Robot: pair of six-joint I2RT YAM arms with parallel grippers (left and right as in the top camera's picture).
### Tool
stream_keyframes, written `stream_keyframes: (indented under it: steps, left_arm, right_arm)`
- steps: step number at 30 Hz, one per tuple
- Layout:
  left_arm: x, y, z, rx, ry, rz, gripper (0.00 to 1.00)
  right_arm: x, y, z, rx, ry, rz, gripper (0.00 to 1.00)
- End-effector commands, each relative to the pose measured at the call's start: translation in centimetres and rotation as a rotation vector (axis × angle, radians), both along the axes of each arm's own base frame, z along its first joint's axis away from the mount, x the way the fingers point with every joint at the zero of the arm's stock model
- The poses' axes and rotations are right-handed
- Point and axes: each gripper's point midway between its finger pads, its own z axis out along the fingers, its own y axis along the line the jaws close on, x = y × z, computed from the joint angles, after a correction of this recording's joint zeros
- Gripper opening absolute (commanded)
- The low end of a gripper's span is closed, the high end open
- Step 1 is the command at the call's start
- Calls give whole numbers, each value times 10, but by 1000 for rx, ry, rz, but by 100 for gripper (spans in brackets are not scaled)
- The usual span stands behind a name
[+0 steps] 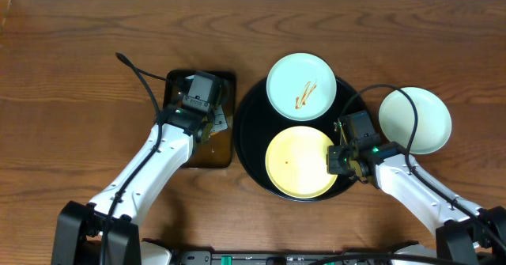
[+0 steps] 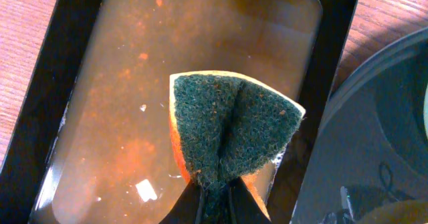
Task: Clean dirty plates on tray and stack at the side
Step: 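Lift the yellow plate and stack it on the green plate at right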
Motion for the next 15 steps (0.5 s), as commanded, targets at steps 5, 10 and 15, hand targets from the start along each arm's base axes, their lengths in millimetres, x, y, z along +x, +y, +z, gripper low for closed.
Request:
stream_keyframes:
  steps: [5, 10, 15]
  left_arm:
    - [-3, 4, -5, 12, 16, 10, 8]
    - [-3, 4, -5, 12, 16, 10, 7]
    - [-3, 4, -5, 12, 16, 10, 8]
  right_arm:
    - [5, 5, 23, -13, -1, 89, 1]
    - [17, -1, 69, -67, -40, 93, 1]
    - [7, -8, 74, -106, 16, 108, 1]
